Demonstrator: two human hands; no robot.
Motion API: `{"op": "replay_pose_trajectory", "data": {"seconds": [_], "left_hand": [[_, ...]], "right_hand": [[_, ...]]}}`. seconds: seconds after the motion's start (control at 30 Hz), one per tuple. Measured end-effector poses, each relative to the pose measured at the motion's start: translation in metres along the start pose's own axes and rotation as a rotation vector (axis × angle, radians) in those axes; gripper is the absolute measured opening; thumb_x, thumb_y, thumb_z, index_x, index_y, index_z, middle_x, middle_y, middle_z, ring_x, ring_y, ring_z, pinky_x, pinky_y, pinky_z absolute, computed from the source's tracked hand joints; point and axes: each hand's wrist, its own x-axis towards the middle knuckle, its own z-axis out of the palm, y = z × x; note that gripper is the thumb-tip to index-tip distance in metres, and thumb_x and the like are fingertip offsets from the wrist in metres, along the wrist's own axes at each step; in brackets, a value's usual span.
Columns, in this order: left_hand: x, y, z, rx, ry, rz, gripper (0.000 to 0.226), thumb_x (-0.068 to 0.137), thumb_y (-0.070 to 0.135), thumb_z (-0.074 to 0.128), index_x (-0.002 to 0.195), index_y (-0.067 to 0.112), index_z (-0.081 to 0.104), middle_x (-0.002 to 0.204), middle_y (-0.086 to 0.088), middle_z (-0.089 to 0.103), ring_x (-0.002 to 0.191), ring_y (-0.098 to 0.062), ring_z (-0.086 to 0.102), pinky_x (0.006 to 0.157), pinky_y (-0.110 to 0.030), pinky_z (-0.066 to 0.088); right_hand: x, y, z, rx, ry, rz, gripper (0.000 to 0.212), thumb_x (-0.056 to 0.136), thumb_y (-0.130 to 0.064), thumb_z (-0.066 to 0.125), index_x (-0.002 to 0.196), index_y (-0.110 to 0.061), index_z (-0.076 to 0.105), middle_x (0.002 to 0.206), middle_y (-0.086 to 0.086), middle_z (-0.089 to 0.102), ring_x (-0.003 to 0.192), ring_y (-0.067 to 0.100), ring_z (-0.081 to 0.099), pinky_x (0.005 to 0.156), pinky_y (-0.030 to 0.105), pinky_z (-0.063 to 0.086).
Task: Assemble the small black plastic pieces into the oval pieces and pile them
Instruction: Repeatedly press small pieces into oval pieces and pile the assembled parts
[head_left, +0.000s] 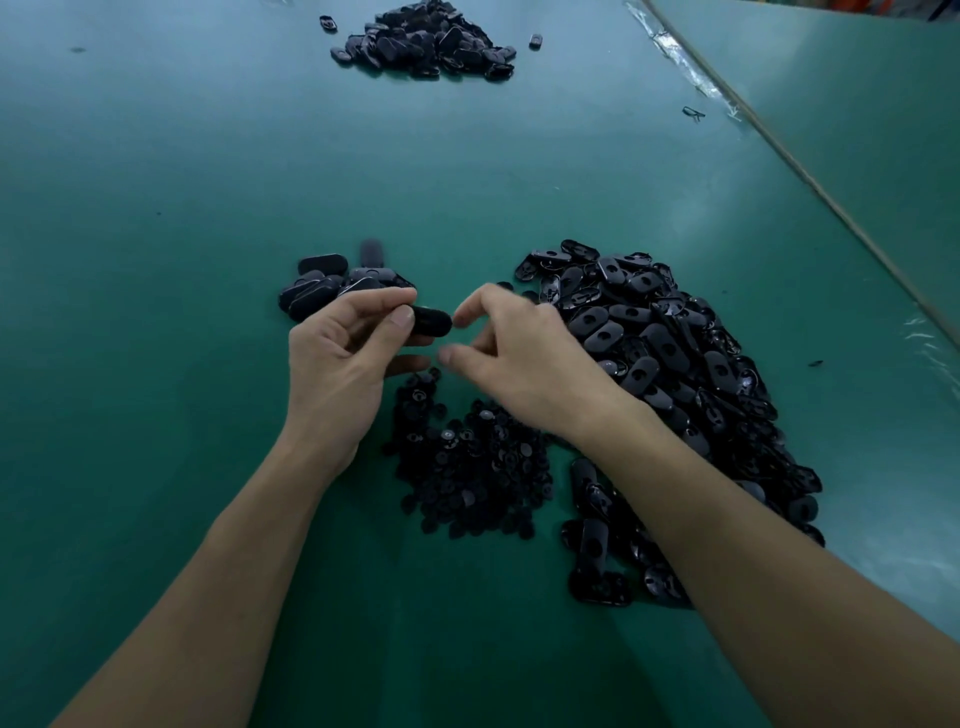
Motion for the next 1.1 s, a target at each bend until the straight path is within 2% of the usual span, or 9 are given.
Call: {"op": "replay_pose_trajectory", "data": {"seconds": [0.13,0.3,0.4,0.47,0.57,0.67,0.77,1.0,1.1], "left_hand": [[-0.0003,0.0001,0.0002,0.053,0.009,0.013,0.018,0.099,0.008,0.06,0.102,0.021,0.072,0.092,-0.001,0.078,0.082,-0.018,0.075,0.065,-0.022,0.058],[-0.0005,0.0004,0.0005,0.074,0.033,0.014,0.019,0.1,0.008,0.06,0.1,0.022,0.072,0.088,0.0,0.078,0.075,-0.014,0.073,0.063,-0.02,0.055],[-0.0004,0.0012,0.0016,0.071,0.056,0.011,0.018,0.099,0.007,0.06,0.099,0.021,0.072,0.087,0.0,0.078,0.074,-0.014,0.072,0.063,-0.021,0.055],[0.0001,0.0016,0.0016,0.065,0.086,0.008,0.018,0.1,0.007,0.059,0.099,0.02,0.071,0.084,0.002,0.078,0.073,-0.013,0.071,0.062,-0.021,0.054],[0.0008,0.0023,0.0019,0.068,0.107,0.005,0.017,0.1,0.007,0.059,0.099,0.019,0.071,0.082,0.004,0.077,0.072,-0.012,0.071,0.062,-0.022,0.054],[0.0,0.0026,0.0027,0.078,0.105,0.005,0.018,0.1,0.007,0.059,0.099,0.02,0.071,0.083,0.004,0.077,0.071,-0.012,0.071,0.062,-0.022,0.055],[-0.0003,0.003,0.0027,0.081,0.107,0.002,0.017,0.1,0.008,0.059,0.099,0.02,0.071,0.083,0.003,0.077,0.072,-0.012,0.071,0.062,-0.021,0.054],[0.0005,0.0022,0.0024,0.086,0.114,0.002,0.017,0.1,0.008,0.06,0.098,0.021,0.071,0.084,0.002,0.077,0.071,-0.013,0.071,0.062,-0.022,0.054],[0.0002,0.0018,0.002,0.091,0.117,0.004,0.018,0.1,0.008,0.06,0.097,0.021,0.071,0.083,0.003,0.077,0.071,-0.012,0.071,0.062,-0.022,0.054]], "right_hand": [[-0.0019,-0.0006,0.0029,-0.309,-0.205,0.02,0.032,0.089,-0.046,0.07,0.111,-0.026,0.059,0.1,0.003,0.06,0.09,0.025,0.062,0.084,0.043,0.055],[0.0005,0.0002,0.0043,-0.308,-0.194,0.019,0.013,0.095,-0.035,0.066,0.099,-0.023,0.063,0.101,0.008,0.063,0.088,0.029,0.065,0.084,0.043,0.057],[-0.0018,-0.0007,0.004,-0.278,-0.196,0.019,0.031,0.094,-0.052,0.06,0.1,-0.022,0.066,0.099,0.007,0.064,0.086,0.027,0.065,0.081,0.044,0.057],[-0.0045,-0.0021,0.0031,-0.288,-0.239,0.011,0.036,0.085,-0.06,0.067,0.099,-0.027,0.063,0.096,0.001,0.063,0.086,0.023,0.063,0.08,0.042,0.056],[-0.0057,-0.0028,0.0046,-0.319,-0.278,-0.013,0.028,0.081,-0.048,0.076,0.095,-0.031,0.06,0.094,-0.002,0.059,0.087,0.022,0.061,0.08,0.041,0.055],[-0.0038,-0.0021,0.0079,-0.311,-0.25,-0.033,0.011,0.089,-0.032,0.072,0.095,-0.031,0.063,0.098,0.003,0.061,0.089,0.026,0.064,0.083,0.043,0.056],[-0.0039,-0.0008,0.0086,-0.285,-0.227,-0.025,0.009,0.092,-0.022,0.067,0.097,-0.029,0.066,0.102,0.006,0.062,0.09,0.028,0.065,0.083,0.043,0.057],[-0.0051,-0.0045,0.0085,-0.28,-0.227,-0.011,0.023,0.094,-0.013,0.059,0.087,-0.034,0.054,0.103,0.007,0.062,0.092,0.028,0.063,0.082,0.044,0.057],[-0.005,-0.0038,0.0097,-0.279,-0.228,-0.012,0.007,0.099,-0.018,0.055,0.098,-0.025,0.057,0.107,0.007,0.059,0.098,0.029,0.059,0.085,0.047,0.054]]}}
